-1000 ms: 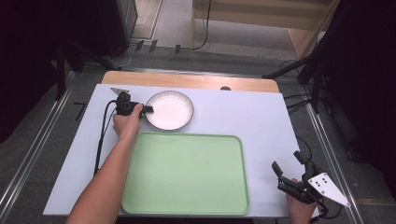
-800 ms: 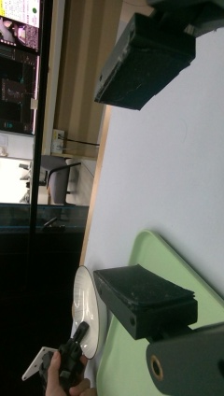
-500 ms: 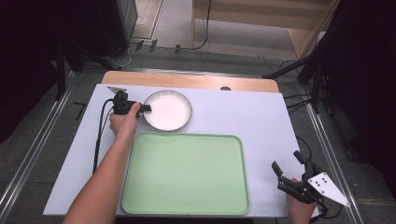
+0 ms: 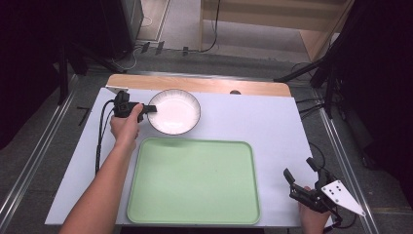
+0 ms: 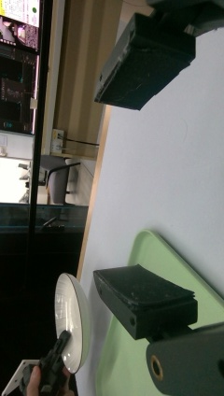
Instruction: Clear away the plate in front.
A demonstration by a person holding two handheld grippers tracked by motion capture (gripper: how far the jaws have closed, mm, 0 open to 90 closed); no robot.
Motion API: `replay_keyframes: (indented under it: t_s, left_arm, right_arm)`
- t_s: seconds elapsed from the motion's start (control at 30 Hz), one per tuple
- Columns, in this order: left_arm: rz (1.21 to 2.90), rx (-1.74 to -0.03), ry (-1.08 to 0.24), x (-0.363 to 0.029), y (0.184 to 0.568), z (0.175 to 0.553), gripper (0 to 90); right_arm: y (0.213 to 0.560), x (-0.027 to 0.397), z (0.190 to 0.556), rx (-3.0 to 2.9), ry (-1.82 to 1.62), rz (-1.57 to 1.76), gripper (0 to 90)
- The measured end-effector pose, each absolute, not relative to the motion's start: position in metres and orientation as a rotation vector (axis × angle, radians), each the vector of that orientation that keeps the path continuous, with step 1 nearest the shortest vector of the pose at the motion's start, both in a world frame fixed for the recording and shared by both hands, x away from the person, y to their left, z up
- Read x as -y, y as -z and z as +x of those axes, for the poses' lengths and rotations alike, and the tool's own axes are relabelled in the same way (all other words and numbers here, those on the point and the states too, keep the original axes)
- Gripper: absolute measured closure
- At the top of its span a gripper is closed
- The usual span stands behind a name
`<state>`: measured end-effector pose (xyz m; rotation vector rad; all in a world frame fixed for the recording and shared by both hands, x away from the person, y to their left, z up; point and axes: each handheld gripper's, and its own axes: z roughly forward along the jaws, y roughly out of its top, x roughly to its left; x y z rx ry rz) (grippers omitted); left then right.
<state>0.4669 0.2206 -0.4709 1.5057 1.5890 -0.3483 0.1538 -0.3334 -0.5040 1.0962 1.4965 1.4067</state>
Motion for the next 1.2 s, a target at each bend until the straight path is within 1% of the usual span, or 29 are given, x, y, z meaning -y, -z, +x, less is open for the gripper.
replay_keyframes:
  t_s: [0.5,1.2]
  left_arm:
    - [1.602,-1.48,0.341,-0.21,0.449,0.448,82.8]
    - [1.693,-1.385,0.379,-0.197,0.453,0.411,82.3]
  right_arm:
    - [0.503,0.334,0.153,-1.493,-1.408,1.092,14.5]
    - [0.503,0.333,0.153,-1.497,-1.407,1.093,14.5]
